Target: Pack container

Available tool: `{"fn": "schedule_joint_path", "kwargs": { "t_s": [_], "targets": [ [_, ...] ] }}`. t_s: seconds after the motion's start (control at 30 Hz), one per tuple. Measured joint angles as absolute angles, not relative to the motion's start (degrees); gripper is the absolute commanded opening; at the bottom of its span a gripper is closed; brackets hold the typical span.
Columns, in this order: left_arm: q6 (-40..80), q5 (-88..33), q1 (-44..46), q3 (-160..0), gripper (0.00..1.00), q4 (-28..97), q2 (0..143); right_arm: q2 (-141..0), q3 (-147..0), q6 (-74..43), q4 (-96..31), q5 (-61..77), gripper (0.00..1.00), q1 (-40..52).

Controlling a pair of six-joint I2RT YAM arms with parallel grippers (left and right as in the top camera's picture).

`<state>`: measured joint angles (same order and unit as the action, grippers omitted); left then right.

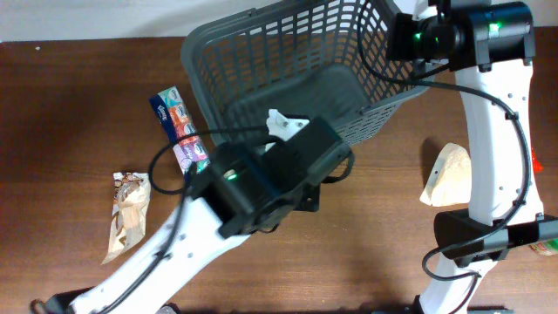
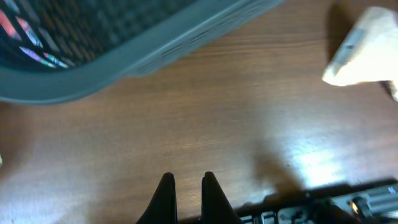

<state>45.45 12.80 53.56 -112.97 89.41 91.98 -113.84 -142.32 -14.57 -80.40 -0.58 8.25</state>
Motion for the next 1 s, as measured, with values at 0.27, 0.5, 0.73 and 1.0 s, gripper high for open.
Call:
{"fn": "schedule_joint_path", "kwargs": {
  "t_s": [0.27,0.5,0.73,1.0],
  "targets": [
    [51.9,13.1,53.6,-109.6,0.02,89.4,97.9,-114.6,-141.1,-15.0,-80.3,-1.8,0.04,8.3],
    [53.0,13.6,53.6,-109.6,0.02,87.1,98.0,-115.5,-136.7,-15.0,-79.3,-1.7,0.04,8.3],
    [53.2,15.3,53.6,-109.6,0.02,86.5,98.0,-115.6,-134.6,-14.6,-79.1,-1.7,0.04,8.3],
    [53.2,19.4,53.6,-109.6,0.02,85.6,98.0,-115.6,-134.6,-14.3,-79.6,-2.0,0.04,8.3]
  ]
}}
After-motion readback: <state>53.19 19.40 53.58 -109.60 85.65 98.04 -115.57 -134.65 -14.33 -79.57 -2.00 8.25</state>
